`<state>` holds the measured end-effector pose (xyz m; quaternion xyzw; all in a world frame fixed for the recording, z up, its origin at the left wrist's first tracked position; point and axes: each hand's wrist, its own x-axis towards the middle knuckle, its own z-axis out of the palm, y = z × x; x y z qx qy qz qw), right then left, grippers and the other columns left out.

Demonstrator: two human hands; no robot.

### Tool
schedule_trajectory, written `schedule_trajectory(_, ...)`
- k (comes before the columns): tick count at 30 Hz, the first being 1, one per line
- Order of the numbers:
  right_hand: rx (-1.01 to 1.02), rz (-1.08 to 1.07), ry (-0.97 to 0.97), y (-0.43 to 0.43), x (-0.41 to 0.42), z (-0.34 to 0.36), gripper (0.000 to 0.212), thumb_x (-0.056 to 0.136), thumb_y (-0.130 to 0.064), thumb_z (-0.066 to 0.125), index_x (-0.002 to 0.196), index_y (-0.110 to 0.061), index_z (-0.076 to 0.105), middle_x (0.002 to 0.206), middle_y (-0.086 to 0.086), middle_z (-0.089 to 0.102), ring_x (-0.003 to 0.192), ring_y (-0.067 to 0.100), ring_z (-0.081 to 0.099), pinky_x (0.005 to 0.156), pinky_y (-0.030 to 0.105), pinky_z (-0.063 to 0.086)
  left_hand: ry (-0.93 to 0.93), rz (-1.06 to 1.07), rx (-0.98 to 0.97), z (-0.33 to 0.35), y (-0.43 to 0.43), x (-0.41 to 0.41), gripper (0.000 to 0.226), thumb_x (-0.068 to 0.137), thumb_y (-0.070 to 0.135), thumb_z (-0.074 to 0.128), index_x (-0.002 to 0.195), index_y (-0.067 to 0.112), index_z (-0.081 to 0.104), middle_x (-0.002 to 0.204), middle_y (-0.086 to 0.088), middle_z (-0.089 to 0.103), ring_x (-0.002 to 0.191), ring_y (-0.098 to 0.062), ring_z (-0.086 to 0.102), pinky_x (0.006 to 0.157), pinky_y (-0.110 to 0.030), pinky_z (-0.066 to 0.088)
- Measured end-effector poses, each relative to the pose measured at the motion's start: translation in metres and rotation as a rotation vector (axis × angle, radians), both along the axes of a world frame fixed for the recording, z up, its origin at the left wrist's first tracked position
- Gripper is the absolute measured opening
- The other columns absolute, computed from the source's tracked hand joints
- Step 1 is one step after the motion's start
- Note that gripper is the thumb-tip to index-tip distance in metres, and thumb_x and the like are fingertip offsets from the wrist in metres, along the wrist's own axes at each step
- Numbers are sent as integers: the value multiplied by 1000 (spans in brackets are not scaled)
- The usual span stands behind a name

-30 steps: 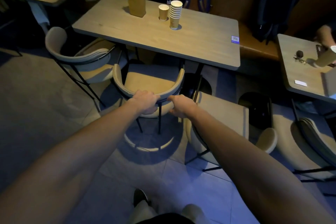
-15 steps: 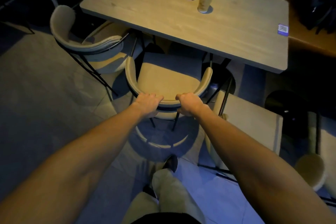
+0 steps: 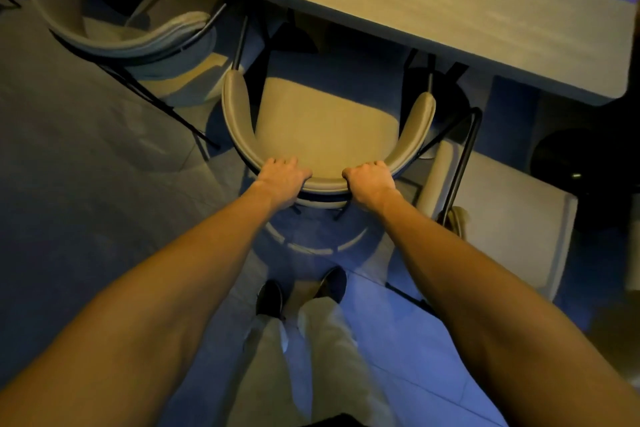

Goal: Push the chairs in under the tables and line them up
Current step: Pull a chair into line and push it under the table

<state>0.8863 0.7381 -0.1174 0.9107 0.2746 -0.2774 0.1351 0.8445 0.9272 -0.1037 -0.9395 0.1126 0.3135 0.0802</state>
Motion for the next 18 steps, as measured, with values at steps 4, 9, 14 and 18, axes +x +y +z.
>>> schedule_trajectory(4,4,-25,-90,-1,-8,-11,27,91,-16,59,115,-25,66,105,3,73,99,26,67,87,35,42,29,-16,-47,-14,4,7,56,98,22,55,149,38,39,129,-5,60,117,-26,58,94,-37,37)
schedule_trajectory(9,21,-43,-118,-11,-18,-13,29,94,-16,56,117,-28,67,106,5,74,100,27,69,92,36,41,-7,-43,-114,-17,1,0,55,99,19,53,150,37,40,133,0,62,122,-24,56,96,-37,33)
schedule_trajectory(14,-1,-80,-110,-2,-38,-11,29,88,-28,69,117,-28,67,108,4,73,103,27,67,95,38,40,-4,-95,-128,-16,11,-9,54,99,19,53,149,36,41,133,-3,61,123,-27,56,98,-38,35)
schedule_trajectory(18,3,-128,-118,5,-58,-12,32,87,-32,72,118,-28,66,107,4,73,103,27,67,94,38,40,-13,-149,-127,-16,19,-20,54,98,19,54,148,37,43,130,-4,63,120,-28,57,95,-39,36)
